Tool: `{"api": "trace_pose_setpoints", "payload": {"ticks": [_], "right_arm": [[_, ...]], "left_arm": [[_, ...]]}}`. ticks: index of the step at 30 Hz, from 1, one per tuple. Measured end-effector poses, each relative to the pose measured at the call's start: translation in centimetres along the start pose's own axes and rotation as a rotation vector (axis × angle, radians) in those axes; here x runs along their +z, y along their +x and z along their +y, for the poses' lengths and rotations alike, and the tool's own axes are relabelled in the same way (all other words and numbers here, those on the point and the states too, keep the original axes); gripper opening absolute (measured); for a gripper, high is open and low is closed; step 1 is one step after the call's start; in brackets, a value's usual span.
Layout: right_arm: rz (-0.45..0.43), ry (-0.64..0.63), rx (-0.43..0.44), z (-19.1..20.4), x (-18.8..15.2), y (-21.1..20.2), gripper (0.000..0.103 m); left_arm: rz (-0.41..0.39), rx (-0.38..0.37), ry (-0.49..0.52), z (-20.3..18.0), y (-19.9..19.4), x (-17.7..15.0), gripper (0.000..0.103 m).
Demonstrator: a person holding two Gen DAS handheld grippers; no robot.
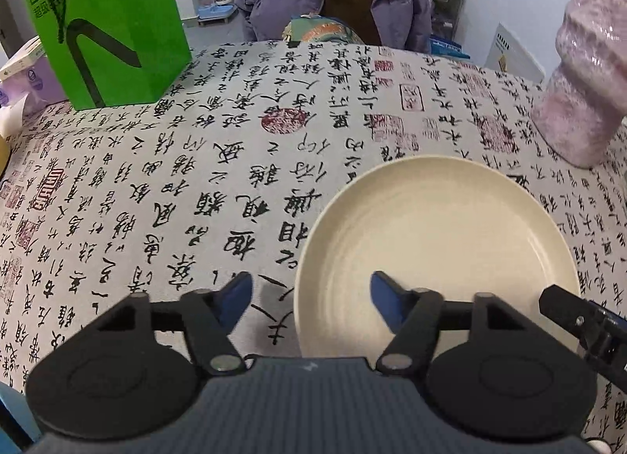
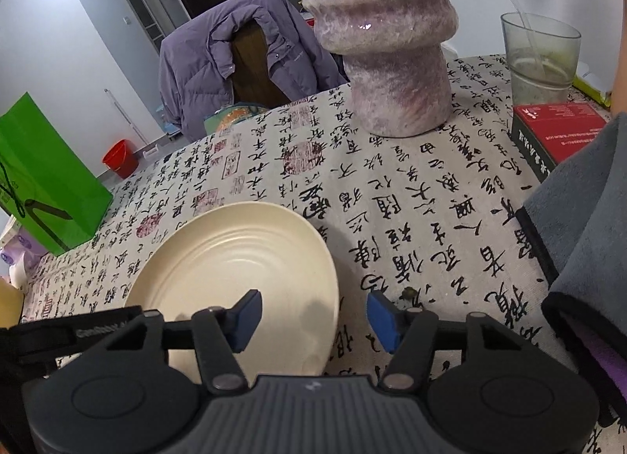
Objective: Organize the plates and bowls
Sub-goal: 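Close the right gripper on the plate rim while the left gripper grips it too, then tilt the gripped cream plate up off the table with both grippers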
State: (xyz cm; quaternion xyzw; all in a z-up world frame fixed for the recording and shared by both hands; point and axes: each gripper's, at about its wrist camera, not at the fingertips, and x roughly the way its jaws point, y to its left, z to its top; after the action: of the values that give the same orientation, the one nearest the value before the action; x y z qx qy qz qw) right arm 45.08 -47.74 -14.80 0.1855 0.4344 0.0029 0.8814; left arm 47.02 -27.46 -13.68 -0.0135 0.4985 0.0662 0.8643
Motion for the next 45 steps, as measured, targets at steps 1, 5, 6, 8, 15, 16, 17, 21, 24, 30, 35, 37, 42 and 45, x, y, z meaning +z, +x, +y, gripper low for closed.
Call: {"api": "trace_pose_setpoints", "payload": {"ticks": [1, 5, 6, 8, 15, 16, 17, 21, 24, 30, 35, 37, 42, 45], "right_arm": [[0.002, 0.001, -0.001, 0.0, 0.0, 0.1, 0.051], [0.023, -0.004, 0.003, 0.3, -0.3, 0.7, 0.033], [0.026, -0.009, -0.006, 0.5, -0.3, 0.9, 0.032], [0.034, -0.009, -0.010, 0.5, -0.5, 1.2, 0.030], [0.016, -0.026, -0.029, 0.9, -0.7, 1.3, 0.026], [0.015, -0.032, -0.034, 0.9, -0.7, 1.3, 0.026], [0.014, -0.039, -0.038, 1.0, -0.7, 1.3, 0.026], [0.007, -0.058, -0.039, 1.3, -0.8, 1.2, 0.026], [-0.002, -0.067, -0.037, 1.4, -0.8, 1.1, 0.026], [-0.019, -0.070, -0.027, 1.4, -0.7, 0.9, 0.020], [-0.027, -0.073, -0.013, 1.6, -0.8, 0.8, 0.019], [-0.030, -0.076, -0.011, 1.7, -0.8, 0.7, 0.019], [-0.045, -0.087, 0.000, 2.1, -0.9, 0.4, 0.019], [-0.059, -0.092, 0.015, 2.3, -0.9, 0.0, 0.019]], "left_arm": [[0.005, 0.003, 0.007, -0.1, 0.1, -0.1, 0.062], [0.010, -0.004, 0.022, -0.6, 0.1, 0.0, 0.031], [0.009, 0.013, 0.032, -0.9, 0.0, -0.1, 0.030], [0.000, 0.028, 0.047, -1.1, -0.1, -0.2, 0.029], [-0.021, 0.060, 0.070, -1.6, 0.0, -0.3, 0.029], [-0.023, 0.063, 0.070, -1.6, 0.0, -0.3, 0.029], [-0.024, 0.063, 0.068, -1.6, 0.0, -0.3, 0.029], [-0.033, 0.068, 0.061, -1.5, -0.1, -0.4, 0.029], [-0.050, 0.069, 0.063, -1.4, -0.4, -0.4, 0.030], [-0.068, 0.066, 0.053, -0.8, -1.1, -0.3, 0.030], [-0.080, 0.060, 0.043, -0.4, -1.6, -0.3, 0.029], [-0.088, 0.058, 0.043, -0.2, -1.9, -0.2, 0.029], [-0.107, 0.053, 0.036, 0.2, -2.6, -0.1, 0.029], [-0.116, 0.049, 0.032, 0.5, -2.9, -0.1, 0.029]]}}
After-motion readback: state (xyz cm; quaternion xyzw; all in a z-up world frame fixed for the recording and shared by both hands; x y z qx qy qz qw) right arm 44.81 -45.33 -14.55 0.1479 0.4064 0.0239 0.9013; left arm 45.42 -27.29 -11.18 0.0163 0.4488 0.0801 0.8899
